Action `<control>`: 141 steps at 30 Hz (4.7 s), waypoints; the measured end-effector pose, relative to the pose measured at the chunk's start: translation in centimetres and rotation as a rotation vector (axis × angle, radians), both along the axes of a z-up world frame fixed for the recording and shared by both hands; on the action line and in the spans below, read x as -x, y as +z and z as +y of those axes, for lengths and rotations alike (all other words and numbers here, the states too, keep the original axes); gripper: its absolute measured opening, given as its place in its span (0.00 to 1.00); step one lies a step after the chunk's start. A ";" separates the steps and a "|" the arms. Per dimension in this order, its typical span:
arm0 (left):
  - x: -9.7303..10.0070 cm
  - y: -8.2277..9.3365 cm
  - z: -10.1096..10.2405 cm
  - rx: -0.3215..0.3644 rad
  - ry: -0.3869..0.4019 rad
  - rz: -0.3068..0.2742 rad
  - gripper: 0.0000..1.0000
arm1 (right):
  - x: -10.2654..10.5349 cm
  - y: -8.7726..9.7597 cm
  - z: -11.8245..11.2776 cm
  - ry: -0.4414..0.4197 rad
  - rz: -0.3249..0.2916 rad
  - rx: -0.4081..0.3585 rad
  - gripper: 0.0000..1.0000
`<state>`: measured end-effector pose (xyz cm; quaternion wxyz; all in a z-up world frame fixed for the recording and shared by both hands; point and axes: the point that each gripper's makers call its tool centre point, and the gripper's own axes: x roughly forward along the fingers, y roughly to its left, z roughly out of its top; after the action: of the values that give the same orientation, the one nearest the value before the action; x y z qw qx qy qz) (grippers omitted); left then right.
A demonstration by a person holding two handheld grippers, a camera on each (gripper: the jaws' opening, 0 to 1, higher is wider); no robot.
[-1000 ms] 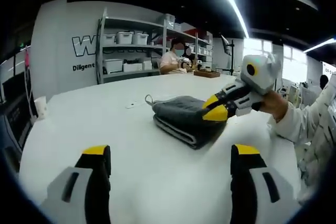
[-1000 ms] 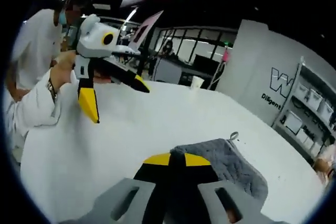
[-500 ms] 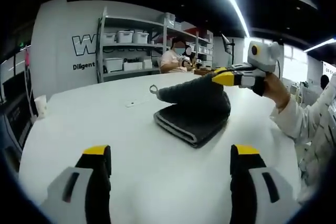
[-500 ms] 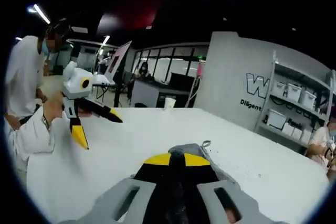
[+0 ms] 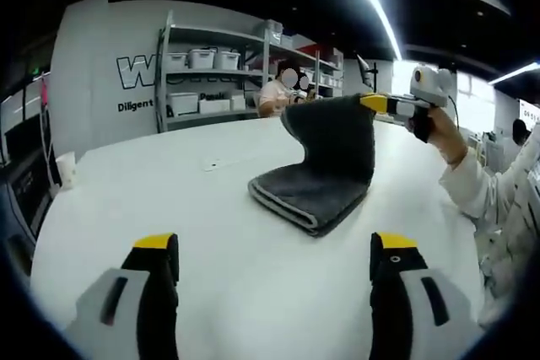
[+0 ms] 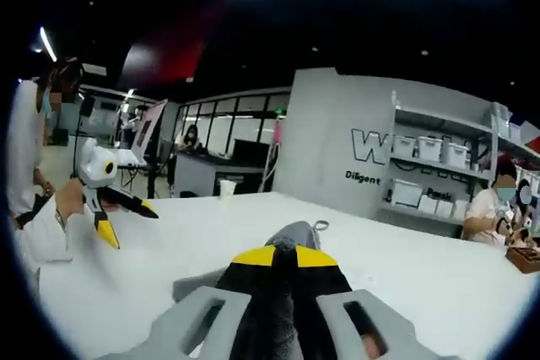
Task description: Open the folded towel by lifting each exposed corner and separating the folded layers until the towel lies flat within the target outline without major curled edges
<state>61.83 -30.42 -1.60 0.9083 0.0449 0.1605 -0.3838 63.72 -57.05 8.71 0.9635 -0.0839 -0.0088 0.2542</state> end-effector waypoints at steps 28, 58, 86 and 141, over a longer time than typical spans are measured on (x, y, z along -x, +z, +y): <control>0.3 -0.3 -0.1 -0.022 0.005 0.002 0.92 | 1.4 -7.1 -14.3 -0.285 0.126 -0.087 0.00; 0.4 -0.3 -0.2 -0.018 -0.001 0.002 0.92 | 2.3 -16.5 -18.6 -0.369 0.459 0.084 0.02; 0.7 0.7 -0.1 0.008 -0.011 -0.019 0.93 | 5.5 -11.1 -19.3 -0.531 0.403 0.306 0.91; 1.0 0.8 0.0 -0.001 -0.022 -0.020 0.97 | 3.1 -14.9 15.7 0.393 0.323 0.564 0.23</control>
<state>60.85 -30.44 -0.79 0.9055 0.0510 0.1514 -0.3931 60.61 -41.34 -6.20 0.8244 -0.3013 0.1978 0.4364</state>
